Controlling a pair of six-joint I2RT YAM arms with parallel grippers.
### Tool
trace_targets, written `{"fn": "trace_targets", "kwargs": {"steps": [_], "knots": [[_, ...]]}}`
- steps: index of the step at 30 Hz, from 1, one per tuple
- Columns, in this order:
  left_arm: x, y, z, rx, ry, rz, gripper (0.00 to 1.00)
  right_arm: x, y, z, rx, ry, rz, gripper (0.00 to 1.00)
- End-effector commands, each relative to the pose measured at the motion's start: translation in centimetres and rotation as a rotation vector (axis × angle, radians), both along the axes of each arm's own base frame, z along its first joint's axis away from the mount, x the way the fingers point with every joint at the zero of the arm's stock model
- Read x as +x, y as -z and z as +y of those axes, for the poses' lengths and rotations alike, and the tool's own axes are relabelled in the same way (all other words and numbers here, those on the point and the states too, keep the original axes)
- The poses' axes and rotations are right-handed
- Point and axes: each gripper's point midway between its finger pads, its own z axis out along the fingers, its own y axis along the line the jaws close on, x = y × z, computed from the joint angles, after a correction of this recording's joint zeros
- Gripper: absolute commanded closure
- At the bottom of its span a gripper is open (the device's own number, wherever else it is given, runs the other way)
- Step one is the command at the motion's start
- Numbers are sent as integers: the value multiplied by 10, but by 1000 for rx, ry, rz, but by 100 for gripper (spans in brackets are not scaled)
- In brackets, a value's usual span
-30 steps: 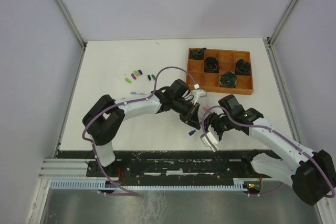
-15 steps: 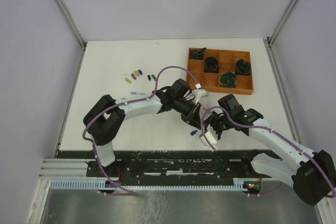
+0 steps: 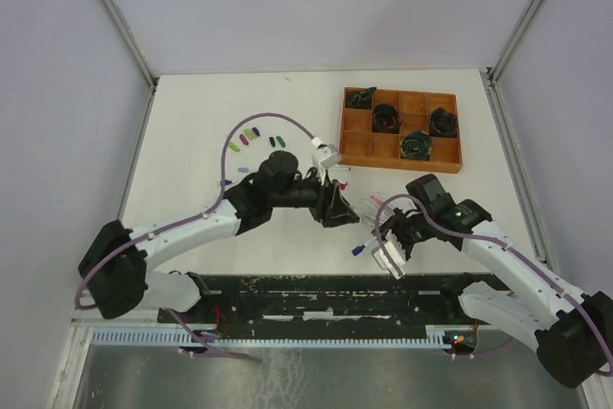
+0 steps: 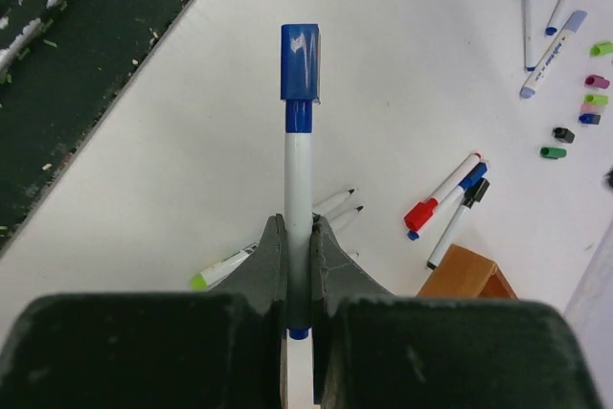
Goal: Open the pen caps
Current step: Pick up the pen from the center of the board.
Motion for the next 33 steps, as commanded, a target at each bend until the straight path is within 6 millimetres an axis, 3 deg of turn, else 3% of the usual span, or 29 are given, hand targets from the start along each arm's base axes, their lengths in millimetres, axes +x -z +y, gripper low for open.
{"fn": "trace_targets", "kwargs": {"steps": [1, 5, 10, 13, 18, 23, 33], "knots": [[17, -61, 15, -245, -195, -111, 34, -10, -32, 4, 79, 78, 119, 98], [13, -90, 42, -430, -303, -175, 32, 2, -65, 3, 182, 368, 291, 98], [14, -104, 85, -652, -492, -134, 6, 7, -101, 2, 278, 629, 505, 98], [16, -106, 95, -744, -551, -40, 3, 8, -109, 4, 310, 703, 652, 98], [17, -110, 91, -860, -568, 115, 6, 15, -123, 8, 379, 776, 817, 99], [27, -106, 82, -884, -701, 150, 9, 27, -112, 6, 396, 841, 815, 98], [30, -105, 35, -895, -771, 212, 21, 34, -104, 3, 384, 871, 795, 98]]}}
